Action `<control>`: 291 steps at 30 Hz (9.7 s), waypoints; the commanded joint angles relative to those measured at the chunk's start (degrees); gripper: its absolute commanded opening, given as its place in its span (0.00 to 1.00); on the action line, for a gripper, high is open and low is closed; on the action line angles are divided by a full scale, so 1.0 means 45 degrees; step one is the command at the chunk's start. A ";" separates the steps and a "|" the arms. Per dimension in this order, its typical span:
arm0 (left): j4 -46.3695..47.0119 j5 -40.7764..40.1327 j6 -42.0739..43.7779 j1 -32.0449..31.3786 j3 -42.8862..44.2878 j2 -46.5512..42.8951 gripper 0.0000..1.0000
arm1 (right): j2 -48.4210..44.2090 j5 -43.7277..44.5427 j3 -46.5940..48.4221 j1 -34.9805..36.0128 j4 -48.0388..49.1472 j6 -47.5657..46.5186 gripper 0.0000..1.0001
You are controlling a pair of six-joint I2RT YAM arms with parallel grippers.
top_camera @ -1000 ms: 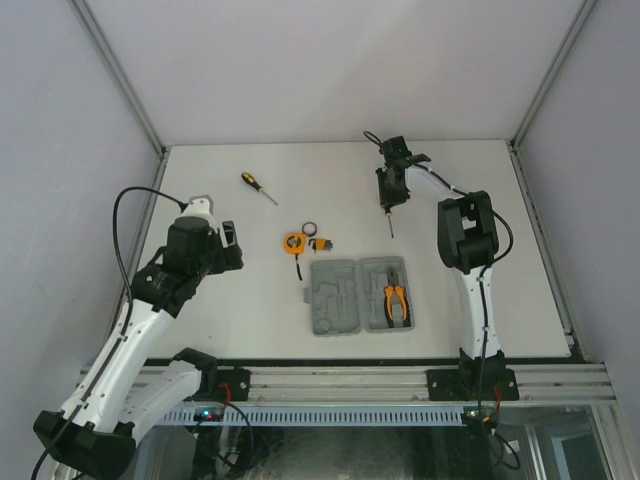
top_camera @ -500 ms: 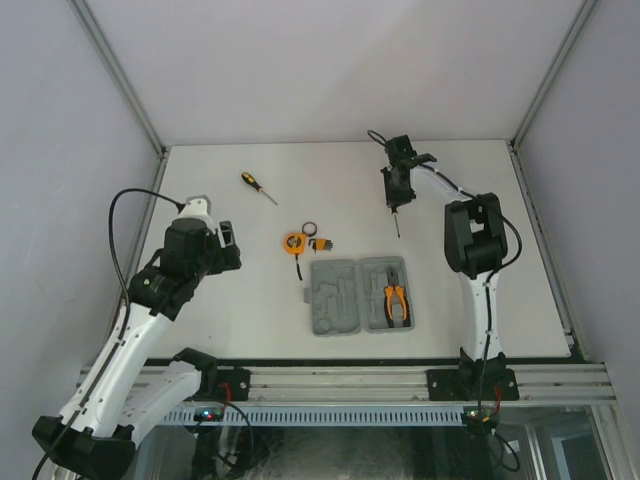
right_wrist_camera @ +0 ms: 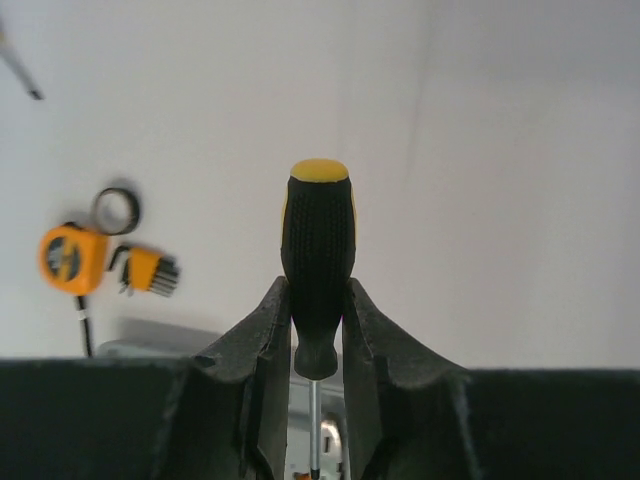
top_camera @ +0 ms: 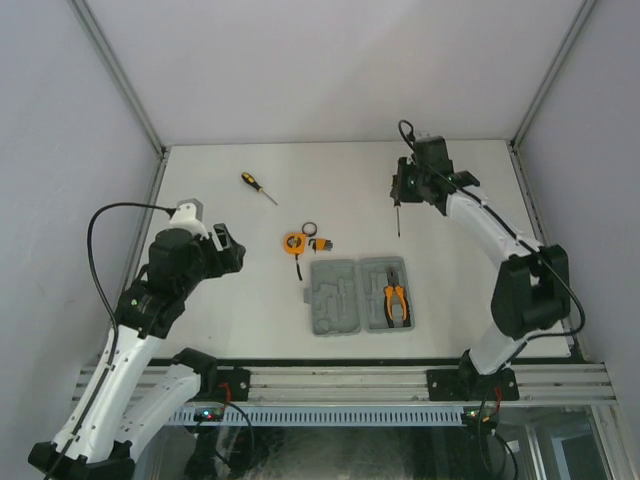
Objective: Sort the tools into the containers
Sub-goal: Pick up the screwdriver from the center of the board, then place the screwdriver in the storage box.
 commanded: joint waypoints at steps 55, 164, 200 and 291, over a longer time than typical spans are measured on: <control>0.7987 0.4375 -0.3918 -0.4020 -0.2108 0.0999 0.71 | -0.7322 0.0107 -0.8710 0.9443 1.0630 0.4785 0.00; 0.1186 -0.1308 -0.0352 -0.3623 0.0282 0.2509 1.00 | -1.0160 0.2623 -1.0691 0.4930 0.0837 0.5052 0.00; 0.1529 0.0379 0.0235 -0.2007 -0.0460 0.2027 0.98 | -0.3276 0.2088 -0.7352 0.5802 0.1638 0.5256 0.00; 0.1653 0.1166 0.0118 -0.1070 -0.0546 0.2270 0.97 | -0.2491 0.2719 -0.6072 0.5195 0.0697 0.4592 0.22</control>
